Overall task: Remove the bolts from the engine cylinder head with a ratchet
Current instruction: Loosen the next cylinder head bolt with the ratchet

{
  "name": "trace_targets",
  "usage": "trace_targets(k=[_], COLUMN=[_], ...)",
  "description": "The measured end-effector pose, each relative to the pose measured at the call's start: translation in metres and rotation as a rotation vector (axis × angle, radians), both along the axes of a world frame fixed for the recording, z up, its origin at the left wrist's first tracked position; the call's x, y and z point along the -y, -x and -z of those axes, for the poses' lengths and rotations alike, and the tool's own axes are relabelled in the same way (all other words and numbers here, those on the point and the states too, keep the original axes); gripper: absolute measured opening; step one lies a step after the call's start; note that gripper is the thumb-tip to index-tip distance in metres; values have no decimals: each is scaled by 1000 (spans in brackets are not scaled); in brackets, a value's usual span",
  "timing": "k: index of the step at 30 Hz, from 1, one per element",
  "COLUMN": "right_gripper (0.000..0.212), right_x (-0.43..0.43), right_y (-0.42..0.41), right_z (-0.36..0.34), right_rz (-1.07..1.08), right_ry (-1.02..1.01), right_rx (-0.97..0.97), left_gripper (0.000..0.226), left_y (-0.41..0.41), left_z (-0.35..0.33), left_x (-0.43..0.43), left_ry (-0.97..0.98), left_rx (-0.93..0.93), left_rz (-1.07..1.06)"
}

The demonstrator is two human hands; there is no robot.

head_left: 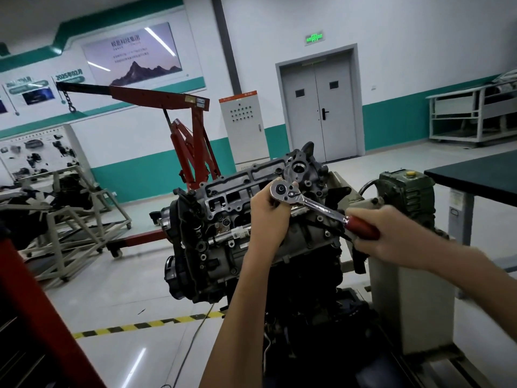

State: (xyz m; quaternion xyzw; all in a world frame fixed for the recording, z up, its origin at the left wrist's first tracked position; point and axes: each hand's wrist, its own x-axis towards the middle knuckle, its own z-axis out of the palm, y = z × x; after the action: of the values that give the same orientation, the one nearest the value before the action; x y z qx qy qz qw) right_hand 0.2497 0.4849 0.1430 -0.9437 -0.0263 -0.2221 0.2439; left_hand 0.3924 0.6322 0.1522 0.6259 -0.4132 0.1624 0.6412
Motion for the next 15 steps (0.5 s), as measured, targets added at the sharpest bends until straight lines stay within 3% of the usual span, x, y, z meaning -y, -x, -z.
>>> trace_targets(k=[5,8,11,15], right_gripper=[29,27,30,37], right_x=[-97,-146,-125,-38], right_y=[-4,-27,-20,5], right_z=[68,78,70,32], right_rz=[37,5,-32,-59], right_ry=[-628,-822,-719,-238], right_rx=[241,314,230,51], left_gripper=[38,42,45,46], left_y=[1,0,1,-2], left_z=[5,5,3,1], left_x=[4,2,3,2], left_ry=[33,19,16,-3], left_rx=[-3,5,-16,-6], left_rz=[8,34,25,15])
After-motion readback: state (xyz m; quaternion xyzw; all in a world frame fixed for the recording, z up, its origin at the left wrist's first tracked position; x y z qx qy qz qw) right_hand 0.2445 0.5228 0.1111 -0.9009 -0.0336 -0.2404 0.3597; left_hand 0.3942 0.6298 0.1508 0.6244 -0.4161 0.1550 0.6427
